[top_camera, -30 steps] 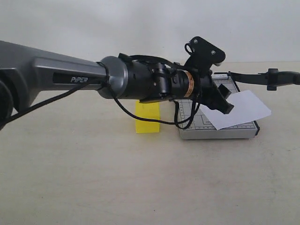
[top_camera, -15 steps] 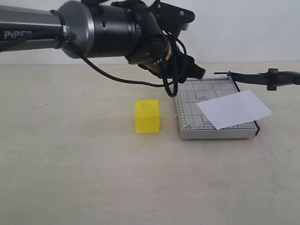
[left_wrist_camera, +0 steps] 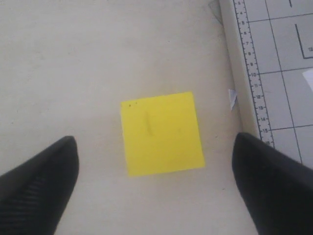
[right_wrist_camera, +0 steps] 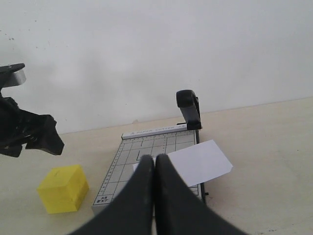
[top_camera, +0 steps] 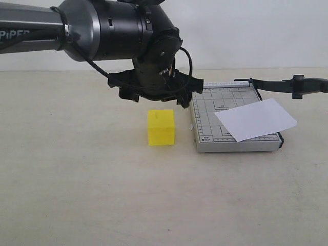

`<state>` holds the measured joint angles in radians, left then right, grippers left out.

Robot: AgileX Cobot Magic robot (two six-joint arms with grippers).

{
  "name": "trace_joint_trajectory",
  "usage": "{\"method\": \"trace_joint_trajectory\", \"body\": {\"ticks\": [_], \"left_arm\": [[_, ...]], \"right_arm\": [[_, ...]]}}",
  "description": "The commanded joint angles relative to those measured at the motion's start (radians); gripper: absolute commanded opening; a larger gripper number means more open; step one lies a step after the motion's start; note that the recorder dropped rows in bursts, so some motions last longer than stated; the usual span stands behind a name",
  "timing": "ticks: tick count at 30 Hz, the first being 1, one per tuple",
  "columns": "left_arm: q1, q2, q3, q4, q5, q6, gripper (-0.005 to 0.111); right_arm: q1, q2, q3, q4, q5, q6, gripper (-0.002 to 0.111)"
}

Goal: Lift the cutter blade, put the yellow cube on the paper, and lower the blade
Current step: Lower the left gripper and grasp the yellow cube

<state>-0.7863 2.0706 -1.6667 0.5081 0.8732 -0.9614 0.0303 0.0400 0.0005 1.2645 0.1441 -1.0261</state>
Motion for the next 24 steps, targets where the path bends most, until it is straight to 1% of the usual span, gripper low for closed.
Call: {"method": "trace_joint_trajectory", "body": {"ticks": [1, 6, 10, 16, 21, 24], "left_arm": [[0.009, 0.025, 0.002, 0.029, -0.026, -0.1, 0.081], [0.009, 0.073, 0.002, 0.004, -0.087, -0.1, 0.081], [0.009, 0.09, 0.002, 0.016, -0.12, -0.1, 0.081], [0.011, 0.105, 0.002, 0.037, -0.078, -0.093, 0.081], [0.043, 0.119, 0.002, 0.021, -0.074, -0.097, 0.081], [0.046, 0.137, 0.002, 0.008, -0.088, -0.097, 0.081]], "right_arm": [[0.001, -0.008, 0.0, 0.001, -0.005, -0.003, 0.0], [0.001, -0.008, 0.0, 0.001, -0.005, -0.003, 0.0], [0.001, -0.008, 0.0, 0.001, -0.005, -0.003, 0.0], [0.001, -0.008, 0.0, 0.001, -0.005, -0.003, 0.0], [0.001, -0.008, 0.0, 0.001, -0.005, -0.003, 0.0], [0.001, -0.008, 0.0, 0.001, -0.005, -0.003, 0.0]]}}
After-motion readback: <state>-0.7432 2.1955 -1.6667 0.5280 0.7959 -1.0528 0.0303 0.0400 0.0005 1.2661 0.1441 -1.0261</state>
